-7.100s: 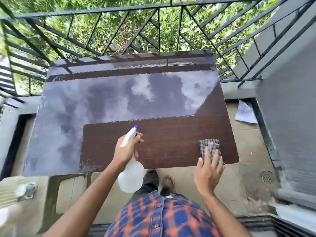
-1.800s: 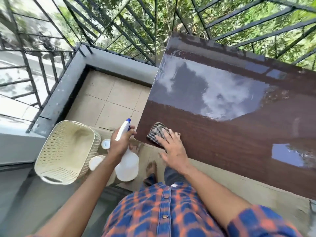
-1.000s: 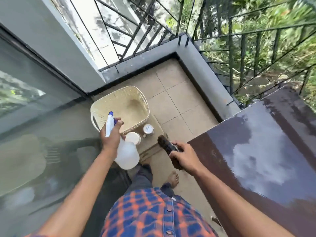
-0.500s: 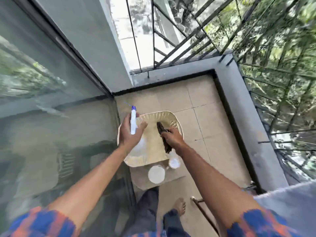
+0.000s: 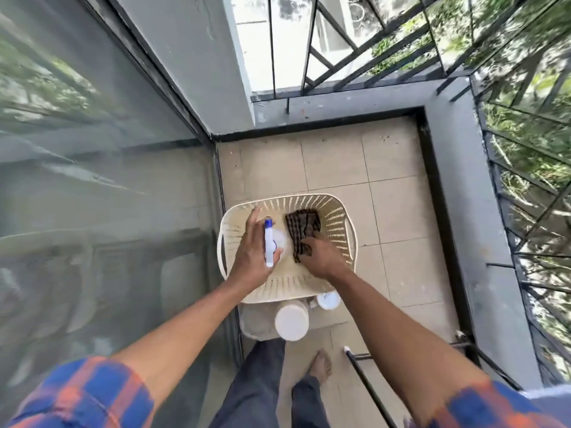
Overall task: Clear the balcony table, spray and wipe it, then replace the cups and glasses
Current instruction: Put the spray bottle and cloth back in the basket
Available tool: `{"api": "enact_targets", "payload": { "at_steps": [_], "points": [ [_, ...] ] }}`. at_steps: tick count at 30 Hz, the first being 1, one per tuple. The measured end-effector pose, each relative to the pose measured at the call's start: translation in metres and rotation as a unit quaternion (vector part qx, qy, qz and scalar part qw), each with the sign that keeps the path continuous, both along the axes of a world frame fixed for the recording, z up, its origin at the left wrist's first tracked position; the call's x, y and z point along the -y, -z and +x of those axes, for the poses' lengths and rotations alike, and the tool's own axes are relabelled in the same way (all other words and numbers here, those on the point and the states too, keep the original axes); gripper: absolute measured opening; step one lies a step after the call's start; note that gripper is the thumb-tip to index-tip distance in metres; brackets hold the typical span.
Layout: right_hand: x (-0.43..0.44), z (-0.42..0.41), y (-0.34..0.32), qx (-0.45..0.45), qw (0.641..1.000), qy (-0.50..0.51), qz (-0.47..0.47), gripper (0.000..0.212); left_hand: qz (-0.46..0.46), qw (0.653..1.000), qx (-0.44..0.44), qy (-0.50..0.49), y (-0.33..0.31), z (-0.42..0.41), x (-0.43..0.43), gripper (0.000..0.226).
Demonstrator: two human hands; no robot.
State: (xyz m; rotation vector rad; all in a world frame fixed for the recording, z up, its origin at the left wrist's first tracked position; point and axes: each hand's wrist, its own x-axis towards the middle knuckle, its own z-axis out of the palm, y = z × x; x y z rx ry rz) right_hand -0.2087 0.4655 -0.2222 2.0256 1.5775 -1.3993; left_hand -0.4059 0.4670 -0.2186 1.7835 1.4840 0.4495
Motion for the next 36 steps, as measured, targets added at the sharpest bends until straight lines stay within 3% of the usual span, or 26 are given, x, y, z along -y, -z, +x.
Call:
{"api": "enact_targets", "payload": {
  "at_steps": [2, 5, 10, 14, 17, 20, 22, 25, 29, 36],
  "points": [
    [0.002, 0.004, -0.007, -0.011, 0.999, 0.023, 0.021, 0.051, 0.007, 1.0, -0.006, -0.018, -0.001, -0.001, 0.005, 0.075],
    [0.008, 0.01, -0.023, -0.04, 0.994, 0.067, 0.075, 0.039, -0.008, 0.999, 0.003, -0.038, -0.007, -0.001, 0.014, 0.083],
    [0.047, 0.022, -0.063, -0.078, 0.966, 0.166, 0.182, 0.023, -0.085, 0.982, 0.015, -0.171, -0.031, -0.003, 0.04, 0.094],
    [0.106, 0.034, -0.074, -0.031, 0.947, 0.249, 0.199, 0.013, -0.068, 0.969, 0.021, -0.238, -0.045, -0.008, 0.08, 0.071],
    [0.147, 0.042, -0.063, -0.018, 0.963, 0.242, 0.118, 0.023, -0.038, 0.979, 0.007, -0.201, -0.052, -0.008, 0.118, 0.053],
    [0.169, 0.041, -0.049, -0.006, 0.987, 0.154, 0.045, 0.052, -0.022, 0.994, -0.026, -0.105, -0.057, 0.0, 0.148, 0.047],
    [0.172, 0.038, -0.039, 0.002, 0.992, 0.122, 0.031, 0.066, -0.014, 0.997, -0.073, -0.03, -0.058, 0.008, 0.161, 0.052],
    [0.167, 0.03, -0.026, -0.009, 0.986, 0.165, 0.037, 0.078, -0.039, 0.988, -0.143, 0.044, -0.054, 0.022, 0.175, 0.072],
    [0.15, 0.014, -0.006, -0.04, 0.949, 0.311, 0.011, 0.089, -0.102, 0.979, -0.176, 0.026, -0.044, 0.033, 0.183, 0.087],
    [0.143, 0.0, 0.026, -0.01, 0.943, 0.33, 0.036, 0.076, -0.09, 0.981, -0.171, -0.023, -0.026, 0.039, 0.181, 0.086]
  ]
}}
